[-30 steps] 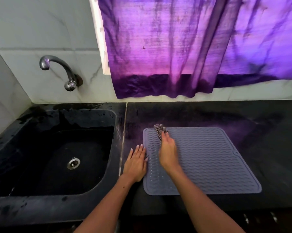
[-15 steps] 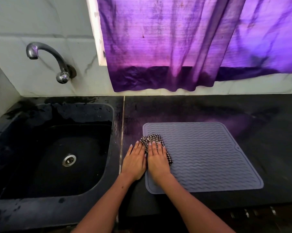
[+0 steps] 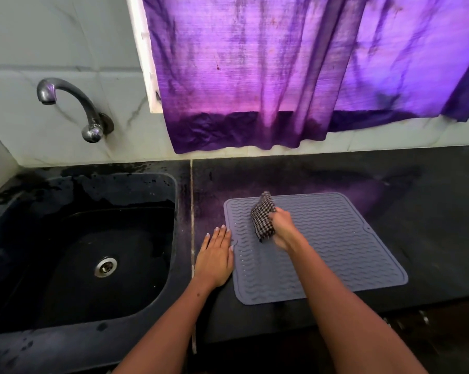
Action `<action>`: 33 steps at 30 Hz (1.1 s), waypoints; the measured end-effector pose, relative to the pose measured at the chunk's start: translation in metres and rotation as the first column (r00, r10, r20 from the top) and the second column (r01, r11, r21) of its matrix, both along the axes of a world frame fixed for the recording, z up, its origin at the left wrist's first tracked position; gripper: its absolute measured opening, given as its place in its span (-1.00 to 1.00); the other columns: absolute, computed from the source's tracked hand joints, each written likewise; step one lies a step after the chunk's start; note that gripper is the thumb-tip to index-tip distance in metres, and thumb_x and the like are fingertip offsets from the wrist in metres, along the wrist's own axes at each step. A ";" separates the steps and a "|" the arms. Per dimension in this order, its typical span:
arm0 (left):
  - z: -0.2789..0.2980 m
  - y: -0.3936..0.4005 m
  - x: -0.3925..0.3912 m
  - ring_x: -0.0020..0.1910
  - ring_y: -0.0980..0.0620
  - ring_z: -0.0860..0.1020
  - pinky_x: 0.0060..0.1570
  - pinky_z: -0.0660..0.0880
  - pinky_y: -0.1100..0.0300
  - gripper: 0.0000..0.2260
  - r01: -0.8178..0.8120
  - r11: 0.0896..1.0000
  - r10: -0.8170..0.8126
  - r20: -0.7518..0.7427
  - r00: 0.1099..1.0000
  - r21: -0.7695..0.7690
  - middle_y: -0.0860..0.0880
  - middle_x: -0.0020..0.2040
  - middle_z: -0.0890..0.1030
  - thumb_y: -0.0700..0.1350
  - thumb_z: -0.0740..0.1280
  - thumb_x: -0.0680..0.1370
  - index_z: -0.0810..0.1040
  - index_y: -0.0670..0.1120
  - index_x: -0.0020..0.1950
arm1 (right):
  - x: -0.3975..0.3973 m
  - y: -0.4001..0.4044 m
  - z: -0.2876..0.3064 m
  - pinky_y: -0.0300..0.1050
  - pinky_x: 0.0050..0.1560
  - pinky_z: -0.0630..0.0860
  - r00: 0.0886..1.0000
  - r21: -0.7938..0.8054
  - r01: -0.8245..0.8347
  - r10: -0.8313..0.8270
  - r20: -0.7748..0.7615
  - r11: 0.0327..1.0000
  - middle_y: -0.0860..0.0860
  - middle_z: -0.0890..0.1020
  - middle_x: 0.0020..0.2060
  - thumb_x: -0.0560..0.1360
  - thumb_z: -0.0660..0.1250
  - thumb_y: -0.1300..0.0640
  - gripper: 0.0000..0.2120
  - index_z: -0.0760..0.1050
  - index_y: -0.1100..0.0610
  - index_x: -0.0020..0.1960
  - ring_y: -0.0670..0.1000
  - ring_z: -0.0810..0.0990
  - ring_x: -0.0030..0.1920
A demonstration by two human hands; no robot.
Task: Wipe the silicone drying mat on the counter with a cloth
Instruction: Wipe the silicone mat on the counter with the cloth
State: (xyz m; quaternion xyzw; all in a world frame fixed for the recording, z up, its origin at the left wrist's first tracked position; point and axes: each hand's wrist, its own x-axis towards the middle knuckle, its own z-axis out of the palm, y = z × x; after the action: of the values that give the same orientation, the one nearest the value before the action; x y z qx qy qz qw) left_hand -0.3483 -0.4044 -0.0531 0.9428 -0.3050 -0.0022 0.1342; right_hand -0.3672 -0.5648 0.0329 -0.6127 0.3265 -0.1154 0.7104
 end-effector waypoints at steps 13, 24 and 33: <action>0.001 -0.003 0.003 0.53 0.02 -0.12 0.44 -0.26 0.11 -0.23 -0.072 0.993 0.071 0.005 0.997 0.090 -0.07 0.55 -0.06 0.10 -0.44 0.35 -0.07 -0.14 0.53 | -0.012 0.044 -0.055 0.27 0.47 -0.13 0.694 -0.703 -0.711 0.167 -0.701 0.006 0.22 -0.10 0.52 0.61 0.04 0.00 -0.40 -0.13 0.15 0.54 0.25 -0.13 0.52; 0.004 -0.006 0.002 0.52 0.08 -0.15 0.47 -0.24 0.07 -0.26 -0.061 0.994 0.062 -0.003 0.998 0.092 -0.02 0.55 -0.09 0.17 -0.42 0.40 -0.12 -0.12 0.53 | 0.014 -0.008 -0.024 -0.06 0.12 0.44 0.835 -0.562 -0.550 0.390 -0.388 0.618 0.17 0.60 0.07 0.55 0.15 0.27 -0.68 0.49 0.13 0.26 0.15 0.54 0.17; 0.004 -0.006 0.002 0.51 0.13 -0.16 0.48 -0.23 0.10 -0.26 -0.080 0.994 0.081 -0.003 0.997 0.079 0.03 0.55 -0.10 0.18 -0.42 0.39 -0.12 -0.08 0.53 | 0.022 -0.009 -0.007 0.03 0.37 0.34 0.905 -0.839 -0.408 0.279 -0.320 0.360 0.21 0.38 0.36 0.48 0.17 0.37 -0.44 0.21 0.16 0.47 0.20 0.39 0.33</action>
State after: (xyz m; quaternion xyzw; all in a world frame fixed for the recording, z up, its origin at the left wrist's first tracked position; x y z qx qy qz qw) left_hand -0.3461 -0.4105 -0.0496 0.9589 -0.2660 -0.0118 0.0977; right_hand -0.3454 -0.5738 0.0262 -0.9525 0.1236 -0.0807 0.2662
